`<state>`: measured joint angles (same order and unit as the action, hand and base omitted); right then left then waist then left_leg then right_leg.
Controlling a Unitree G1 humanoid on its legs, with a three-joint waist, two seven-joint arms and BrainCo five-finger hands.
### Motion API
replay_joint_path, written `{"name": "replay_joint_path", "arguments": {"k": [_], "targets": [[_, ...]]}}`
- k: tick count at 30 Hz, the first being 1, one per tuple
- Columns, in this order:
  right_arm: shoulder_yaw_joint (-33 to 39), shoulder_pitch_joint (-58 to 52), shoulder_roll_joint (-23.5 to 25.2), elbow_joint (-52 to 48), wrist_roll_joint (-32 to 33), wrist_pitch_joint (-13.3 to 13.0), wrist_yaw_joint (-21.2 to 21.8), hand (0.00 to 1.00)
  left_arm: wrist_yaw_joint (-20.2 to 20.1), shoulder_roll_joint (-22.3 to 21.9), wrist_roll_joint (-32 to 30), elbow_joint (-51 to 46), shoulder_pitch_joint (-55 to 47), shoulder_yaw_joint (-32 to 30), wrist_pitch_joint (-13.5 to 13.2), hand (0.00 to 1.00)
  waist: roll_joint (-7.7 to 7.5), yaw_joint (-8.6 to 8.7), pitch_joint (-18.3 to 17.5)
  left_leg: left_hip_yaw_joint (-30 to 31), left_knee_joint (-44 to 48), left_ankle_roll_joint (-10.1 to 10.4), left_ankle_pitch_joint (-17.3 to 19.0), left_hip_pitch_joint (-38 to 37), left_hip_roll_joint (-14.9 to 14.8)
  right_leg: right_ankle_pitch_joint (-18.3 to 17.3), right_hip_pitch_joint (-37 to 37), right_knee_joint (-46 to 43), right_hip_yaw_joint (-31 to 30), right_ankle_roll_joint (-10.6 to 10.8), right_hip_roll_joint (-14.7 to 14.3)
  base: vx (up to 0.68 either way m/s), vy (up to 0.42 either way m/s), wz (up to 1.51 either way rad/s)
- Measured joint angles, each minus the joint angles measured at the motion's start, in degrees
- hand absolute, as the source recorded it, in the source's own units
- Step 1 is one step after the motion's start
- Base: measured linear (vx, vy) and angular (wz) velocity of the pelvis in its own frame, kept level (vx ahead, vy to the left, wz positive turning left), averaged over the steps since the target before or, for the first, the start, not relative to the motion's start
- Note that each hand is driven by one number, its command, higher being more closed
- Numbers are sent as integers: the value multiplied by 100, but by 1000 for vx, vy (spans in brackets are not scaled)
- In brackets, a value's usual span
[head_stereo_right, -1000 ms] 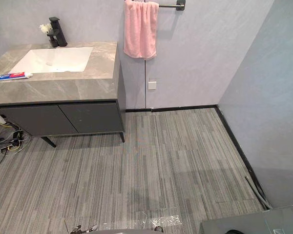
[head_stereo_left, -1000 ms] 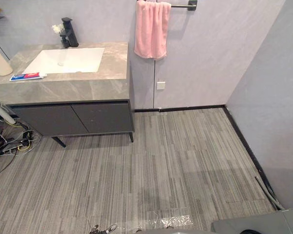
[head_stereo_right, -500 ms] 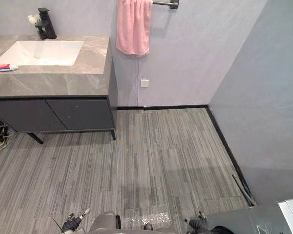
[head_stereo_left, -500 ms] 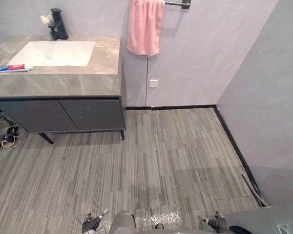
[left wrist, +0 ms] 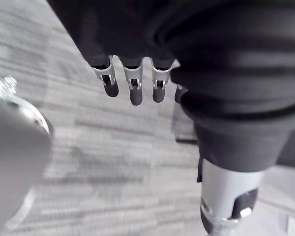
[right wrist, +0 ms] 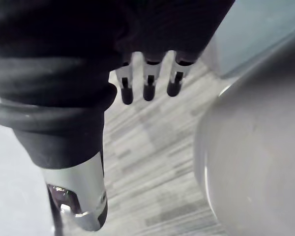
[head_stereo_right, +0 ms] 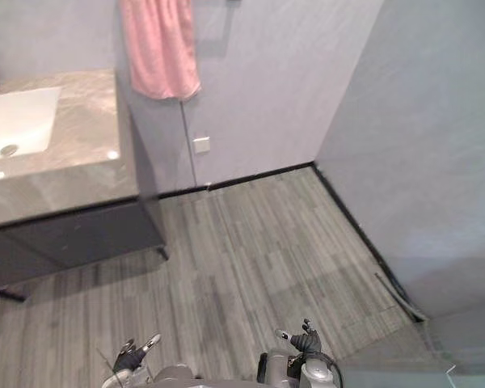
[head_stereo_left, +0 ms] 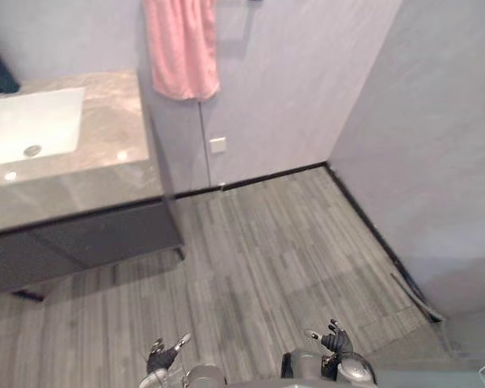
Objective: Organize washtable
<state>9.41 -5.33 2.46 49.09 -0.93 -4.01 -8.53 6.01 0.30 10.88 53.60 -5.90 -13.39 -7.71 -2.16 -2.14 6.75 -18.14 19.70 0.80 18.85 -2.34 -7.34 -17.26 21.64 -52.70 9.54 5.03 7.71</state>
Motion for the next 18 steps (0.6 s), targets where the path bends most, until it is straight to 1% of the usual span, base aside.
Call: {"name": "replay_joint_path", "arguments": {"k": [1,2,3,4,5,6,7,8,9,10,11,12,13,14,15,16,17,18], "targets": [[107,45,-4,-43,155,-7,0,0,-57,-42,35,-1,181,72,-8,0,26,4,2,-24,-216,75,-26,-221,-41,1,145,649,134,-4,27,473,-55,0],[199,44,-27,-98,391,-6,-18,0,-75,-96,108,-21,357,225,-36,0,97,25,-10,-23,-460,211,-67,-416,-118,112,268,1469,162,-105,8,482,-82,9],[210,42,-51,-150,499,-5,-21,0,-83,-140,147,-61,384,287,-42,0,155,61,-14,-4,-559,290,-69,-502,-179,260,308,1926,142,-144,-16,519,-126,20],[203,35,-49,-297,767,-9,-54,0,-76,-214,297,-203,401,410,-87,0,224,142,-20,36,-720,500,-72,-677,-274,704,375,2837,-25,-203,-88,559,-184,17],[126,-37,-9,-523,953,-11,-142,0,-70,-252,454,-339,389,490,-129,0,168,141,-51,75,-814,693,-97,-888,-279,1273,373,3626,-212,-315,-131,582,-219,11],[75,-105,18,-689,1010,-13,-161,0,-61,-262,532,-436,342,536,-148,0,114,144,-83,101,-835,805,-85,-1017,-287,1554,374,3874,-268,-414,-126,667,-314,9],[-83,-214,27,-1059,1081,-40,-191,0,-19,-264,649,-619,260,743,-180,0,114,164,-129,198,-818,947,-51,-1268,-434,2502,381,3606,-299,-282,-168,795,-438,-5],[-158,-154,-25,-1289,1130,-146,-266,0,39,-351,708,-752,242,907,-186,0,415,141,-136,290,-664,1210,-199,-1273,-789,2070,596,2804,-86,-527,-378,668,-376,7],[-157,-96,1,-1415,1161,-209,-289,0,50,-363,711,-845,245,957,-183,0,426,169,-143,410,-525,1259,-389,-1198,-835,1809,669,2485,-29,-577,-352,596,-370,21],[-215,-96,16,-1544,1230,-273,-294,0,53,-412,875,-1140,231,1103,-191,0,406,192,-143,638,-7,922,-829,-1022,-873,1388,590,2161,28,-635,-337,351,-235,41],[-293,-49,-17,-1572,1263,-305,-295,0,45,-411,953,-1275,225,1158,-201,0,388,201,-136,798,424,632,-1116,-829,-909,1225,446,2138,92,-682,-329,681,-483,48],[-552,33,-62,-1680,1370,-372,-290,0,53,-371,1253,-1516,176,1255,-214,0,358,187,-112,1098,1437,412,-1467,-341,-1044,998,19,2362,176,-758,-334,629,-473,38],[-616,104,-92,-1823,1421,-397,-297,0,58,-366,1530,-1902,153,1386,-223,0,327,108,-83,1198,2286,443,-1161,135,-1159,932,-449,2707,246,-780,-419,602,-466,41],[-638,121,-82,-1935,1440,-406,-311,0,61,-364,1619,-2199,84,1457,-223,0,347,113,-90,1259,2542,555,-1017,384,-1169,931,-703,2911,364,-782,-441,430,-336,54],[-750,94,-127,-2256,1456,-474,-367,0,47,-343,1724,-2855,-69,1670,-293,0,273,113,-60,1373,2745,649,-863,861,-1109,922,-1187,3312,576,-795,-482,393,-279,59],[-831,132,-203,-2595,1479,-520,-380,0,32,-329,1845,-3443,-187,1843,-387,0,306,59,-97,1389,2725,625,-690,1295,-930,887,-1486,3653,692,-784,-529,345,-240,49],[-845,160,-243,-2742,1489,-567,-379,0,28,-326,1883,-3683,-223,1901,-422,0,301,8,-97,1368,2676,584,-636,1510,-826,882,-1576,3807,734,-776,-571,300,-178,13],[-845,195,-321,-3049,1488,-604,-381,0,29,-330,1954,-4069,-293,1976,-458,0,391,-118,-126,1266,2477,526,-532,1855,-655,850,-1808,4029,780,-728,-669,291,-111,3]]}}
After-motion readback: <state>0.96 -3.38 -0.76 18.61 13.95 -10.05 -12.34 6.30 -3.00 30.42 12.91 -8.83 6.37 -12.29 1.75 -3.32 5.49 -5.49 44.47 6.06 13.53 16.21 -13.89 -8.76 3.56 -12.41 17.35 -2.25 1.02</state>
